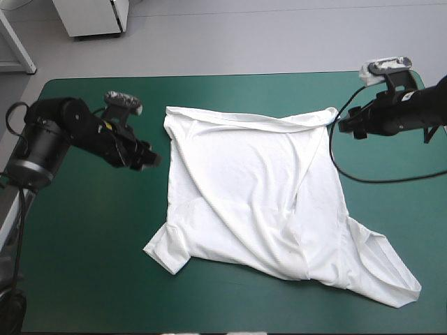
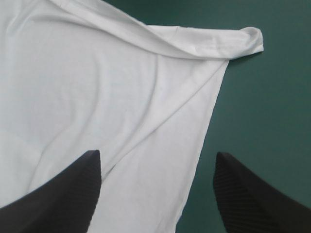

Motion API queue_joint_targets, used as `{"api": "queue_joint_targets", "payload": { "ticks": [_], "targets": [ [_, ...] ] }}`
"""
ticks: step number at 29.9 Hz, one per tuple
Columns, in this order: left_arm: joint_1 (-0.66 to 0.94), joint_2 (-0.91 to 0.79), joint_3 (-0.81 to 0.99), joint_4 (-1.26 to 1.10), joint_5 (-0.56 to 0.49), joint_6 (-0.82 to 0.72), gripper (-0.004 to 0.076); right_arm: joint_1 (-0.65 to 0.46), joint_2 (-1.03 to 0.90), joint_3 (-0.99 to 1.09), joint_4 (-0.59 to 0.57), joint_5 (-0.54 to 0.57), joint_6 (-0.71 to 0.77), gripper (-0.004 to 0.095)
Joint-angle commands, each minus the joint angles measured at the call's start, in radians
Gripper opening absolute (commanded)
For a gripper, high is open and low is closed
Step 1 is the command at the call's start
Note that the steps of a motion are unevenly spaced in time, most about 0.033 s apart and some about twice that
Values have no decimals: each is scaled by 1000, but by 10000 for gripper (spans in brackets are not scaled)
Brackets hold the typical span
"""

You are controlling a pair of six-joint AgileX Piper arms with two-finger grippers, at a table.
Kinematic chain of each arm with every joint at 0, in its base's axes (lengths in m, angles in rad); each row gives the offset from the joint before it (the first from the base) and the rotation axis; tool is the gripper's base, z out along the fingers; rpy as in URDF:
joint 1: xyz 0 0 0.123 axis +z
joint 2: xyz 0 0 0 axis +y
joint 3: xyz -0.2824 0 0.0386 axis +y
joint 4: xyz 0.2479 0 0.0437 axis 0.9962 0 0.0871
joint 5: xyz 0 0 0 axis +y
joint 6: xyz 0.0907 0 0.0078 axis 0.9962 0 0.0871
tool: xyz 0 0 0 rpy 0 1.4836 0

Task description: Fold the cloth

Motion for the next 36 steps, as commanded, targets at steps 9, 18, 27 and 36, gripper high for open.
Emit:
{"api": "queue_joint_targets", "payload": {
  "ticks": [9, 18, 27, 36],
  "targets": [
    [-161, -111, 368, 63, 39, -29, 421, 206, -328, 303, -255, -50, 174, 618],
    [-164, -97, 403, 92, -41, -37, 475, 254, -389, 324, -372, -41, 213, 611],
    [-169, -16, 465, 61, -97, -6, 475, 377, -389, 324, -507, -19, 265, 608],
    [-169, 90, 465, 48, -134, 1, 475, 405, -391, 324, -569, -3, 296, 608]
  ]
}}
